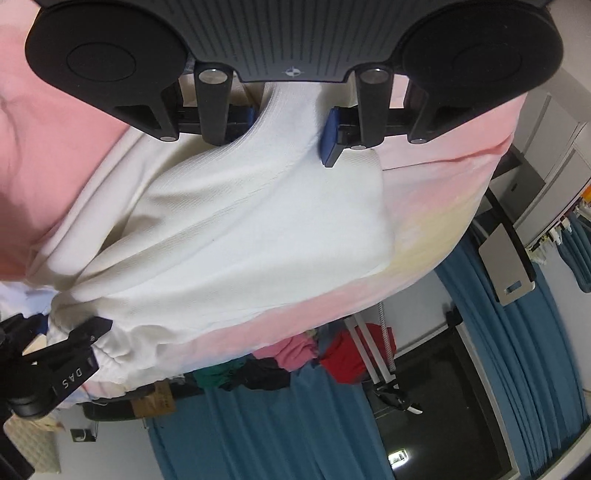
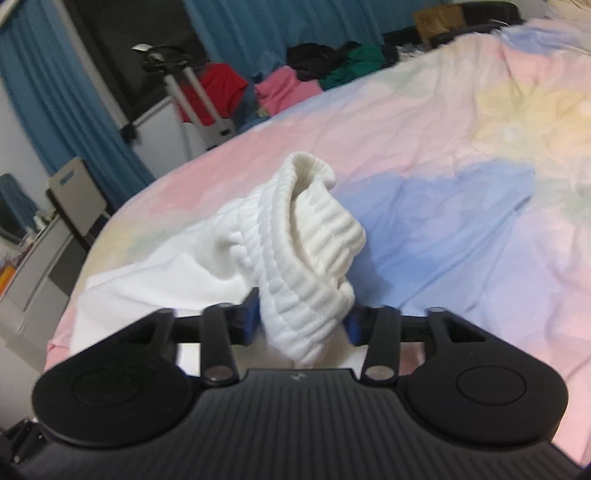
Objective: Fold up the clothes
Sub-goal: 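Grasp the pants leg with the left gripper while the right gripper holds the cuffs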
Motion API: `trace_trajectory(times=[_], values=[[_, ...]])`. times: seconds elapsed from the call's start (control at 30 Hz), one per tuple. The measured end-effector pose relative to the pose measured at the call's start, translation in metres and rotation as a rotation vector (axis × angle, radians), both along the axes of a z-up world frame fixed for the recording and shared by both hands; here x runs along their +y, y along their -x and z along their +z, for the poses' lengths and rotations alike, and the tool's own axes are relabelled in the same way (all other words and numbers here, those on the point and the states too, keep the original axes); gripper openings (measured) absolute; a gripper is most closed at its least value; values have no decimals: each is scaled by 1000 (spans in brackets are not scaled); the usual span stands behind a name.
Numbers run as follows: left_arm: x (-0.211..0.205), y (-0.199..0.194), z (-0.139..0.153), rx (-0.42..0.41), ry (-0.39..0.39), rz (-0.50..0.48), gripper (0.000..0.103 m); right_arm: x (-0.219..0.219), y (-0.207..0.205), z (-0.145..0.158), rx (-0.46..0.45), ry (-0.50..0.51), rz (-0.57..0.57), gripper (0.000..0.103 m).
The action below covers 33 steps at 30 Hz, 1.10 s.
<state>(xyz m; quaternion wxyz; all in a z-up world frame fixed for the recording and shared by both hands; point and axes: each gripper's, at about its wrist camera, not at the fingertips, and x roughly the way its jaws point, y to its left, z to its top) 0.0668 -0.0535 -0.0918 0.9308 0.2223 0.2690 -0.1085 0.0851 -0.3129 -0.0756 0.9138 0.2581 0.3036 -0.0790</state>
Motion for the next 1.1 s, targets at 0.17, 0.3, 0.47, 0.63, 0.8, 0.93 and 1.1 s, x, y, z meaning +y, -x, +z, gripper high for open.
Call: trace_trajectory(times=[0.17, 0.3, 0.47, 0.63, 0.8, 0.93, 1.1], values=[[9, 3, 3, 18, 36, 7, 38, -18, -1, -19, 58, -178, -24, 82], [13, 1, 6, 33, 72, 10, 38, -24, -10, -41, 110, -321, 1, 94], [19, -3, 9, 51, 108, 20, 38, -11, -9, -36, 89, -337, 78, 93], [19, 1, 9, 61, 131, 25, 42, 10, 5, -12, 48, -169, 104, 58], [21, 4, 21, 100, 172, 37, 54, 9, 10, -1, 17, -144, 74, 40], [42, 12, 45, 163, 330, 44, 82, 15, 12, 8, -7, -88, 69, 38], [99, 8, 63, 196, 688, 99, 98, 16, 10, 16, -25, -77, 58, 35]])
